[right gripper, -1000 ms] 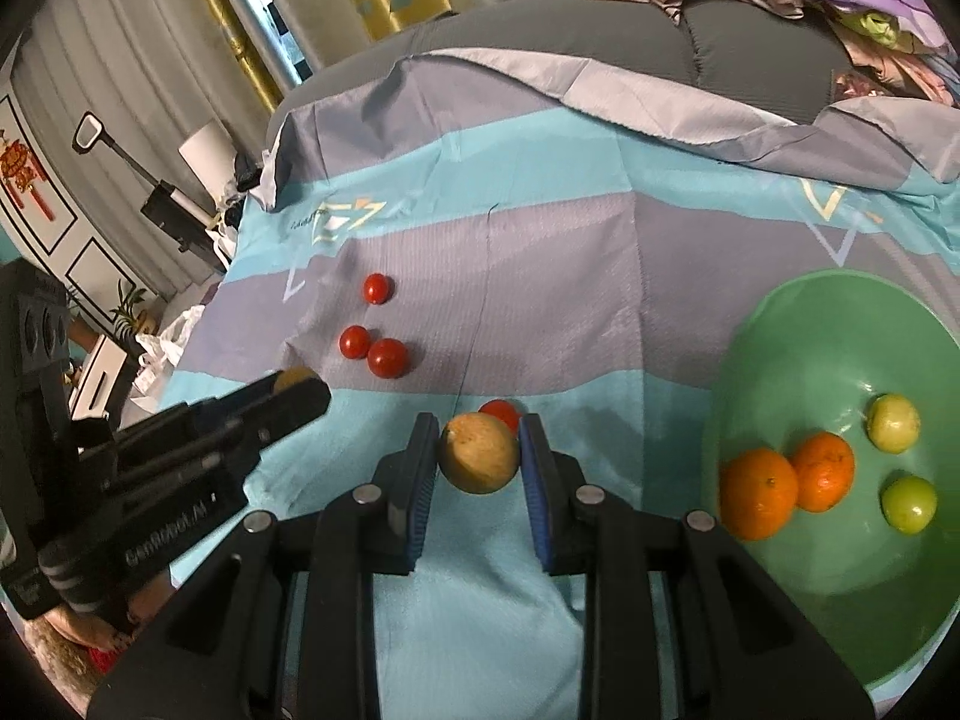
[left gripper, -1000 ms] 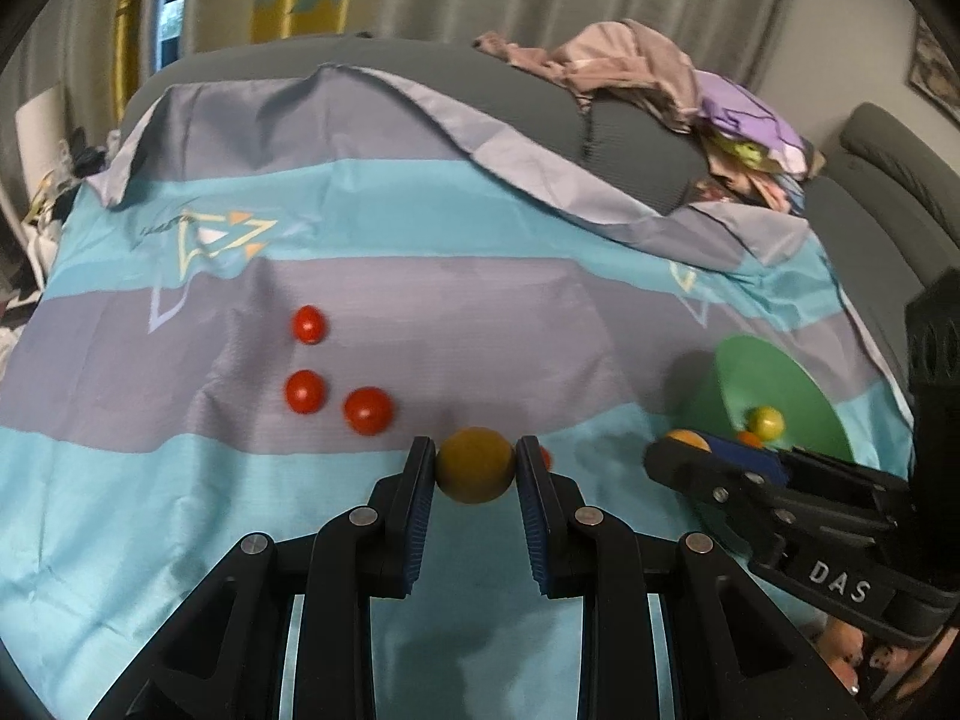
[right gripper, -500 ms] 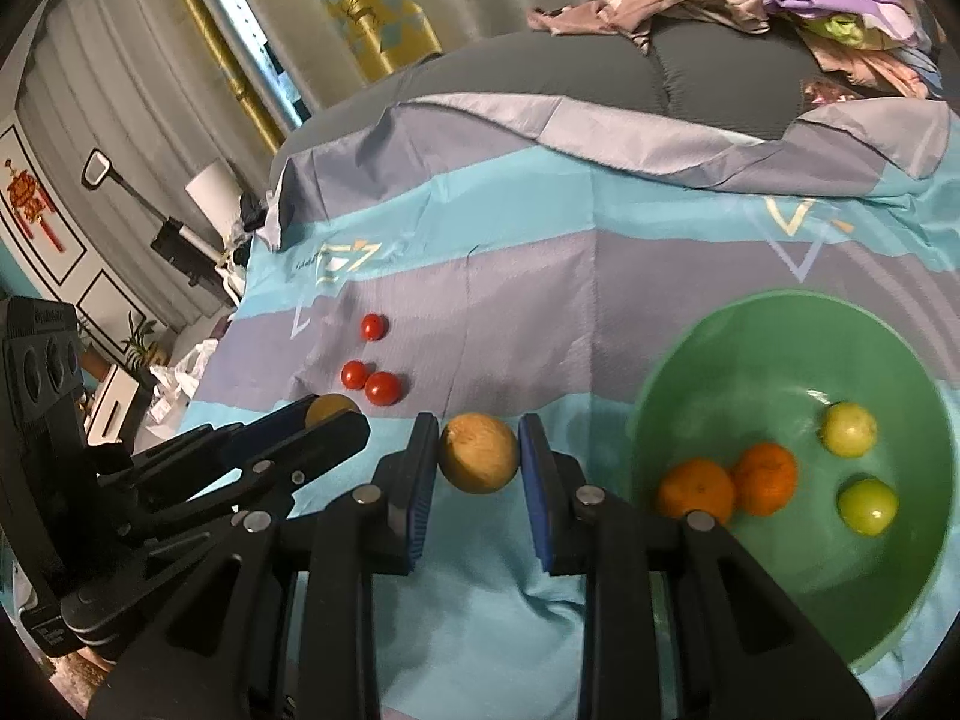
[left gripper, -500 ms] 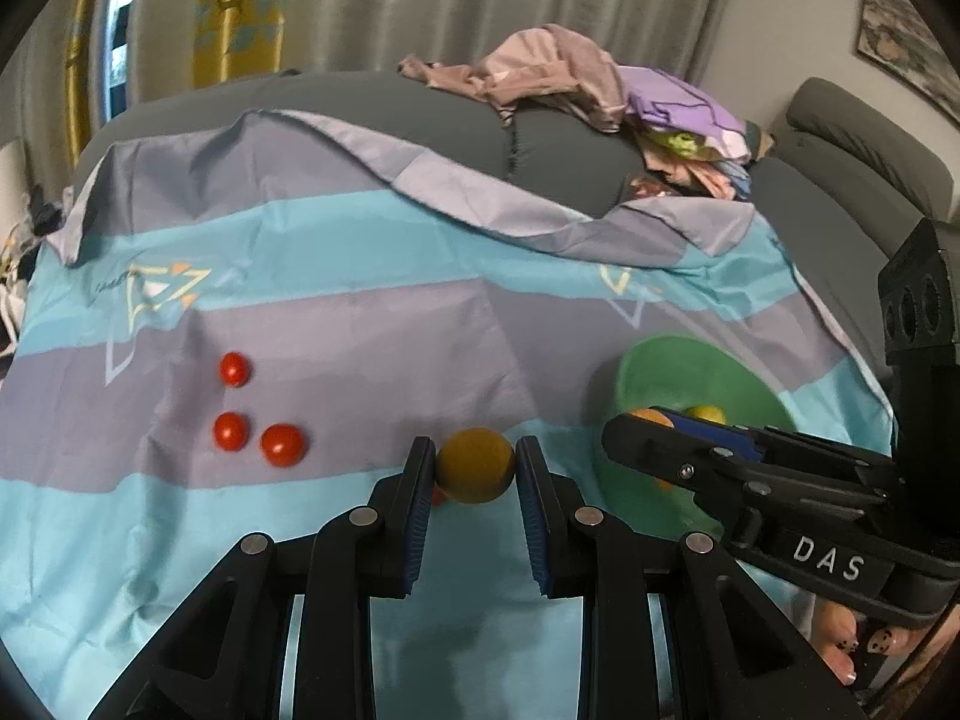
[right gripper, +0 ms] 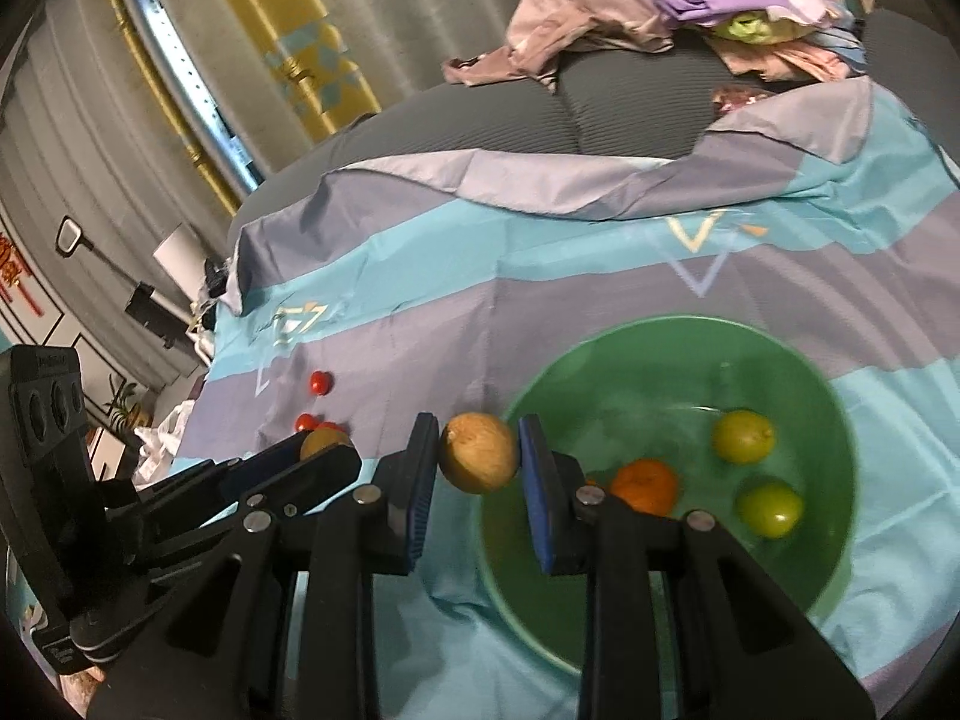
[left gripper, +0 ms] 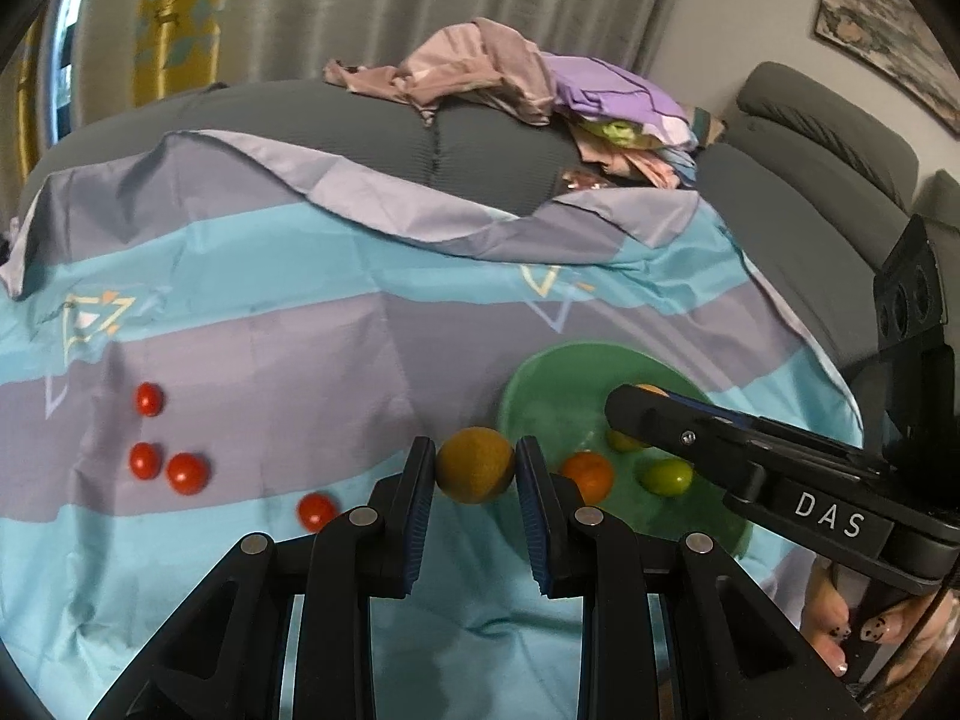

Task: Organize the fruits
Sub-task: 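Lift and carry the yellow fruit with the left tool while the right tool carries the tan fruit, then lower both tools into the green bowl and open them to release the fruits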

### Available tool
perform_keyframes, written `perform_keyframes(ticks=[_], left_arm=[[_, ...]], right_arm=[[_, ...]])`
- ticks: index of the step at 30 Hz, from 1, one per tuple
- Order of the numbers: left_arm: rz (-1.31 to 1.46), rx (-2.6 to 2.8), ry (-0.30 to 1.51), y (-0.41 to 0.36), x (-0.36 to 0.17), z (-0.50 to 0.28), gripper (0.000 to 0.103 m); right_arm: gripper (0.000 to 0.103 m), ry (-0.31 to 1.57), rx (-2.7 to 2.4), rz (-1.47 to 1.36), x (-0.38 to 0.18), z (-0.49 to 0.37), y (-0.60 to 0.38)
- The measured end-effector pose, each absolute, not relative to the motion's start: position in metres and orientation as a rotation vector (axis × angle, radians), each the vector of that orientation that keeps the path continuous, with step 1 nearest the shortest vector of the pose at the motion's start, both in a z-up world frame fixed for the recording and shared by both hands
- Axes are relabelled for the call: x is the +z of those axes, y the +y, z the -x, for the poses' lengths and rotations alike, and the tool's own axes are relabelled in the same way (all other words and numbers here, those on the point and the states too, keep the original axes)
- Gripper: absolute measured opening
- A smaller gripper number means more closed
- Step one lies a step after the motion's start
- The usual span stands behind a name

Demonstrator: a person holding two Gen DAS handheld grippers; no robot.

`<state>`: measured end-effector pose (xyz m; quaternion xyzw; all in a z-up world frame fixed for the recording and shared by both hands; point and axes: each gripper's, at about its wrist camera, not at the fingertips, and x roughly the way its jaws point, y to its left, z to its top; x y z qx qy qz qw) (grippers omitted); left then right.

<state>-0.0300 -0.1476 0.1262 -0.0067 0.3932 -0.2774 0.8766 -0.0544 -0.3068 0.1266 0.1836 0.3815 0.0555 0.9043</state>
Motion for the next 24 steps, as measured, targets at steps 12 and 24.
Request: perform_keyframes(ticks=[12,24], left_arm=[[-0.005,-0.628,0.853,-0.185,0.120,0.029,0.028],[-0.025,-0.675,0.890,-0.216,0.108,0.027,0.028]], right_arm=[[0.029,0.772,0.035,-0.421,0.127,0.064,-0.340],[0.029,0.789,-0.005,-0.456,0.119,0.064,-0.359]])
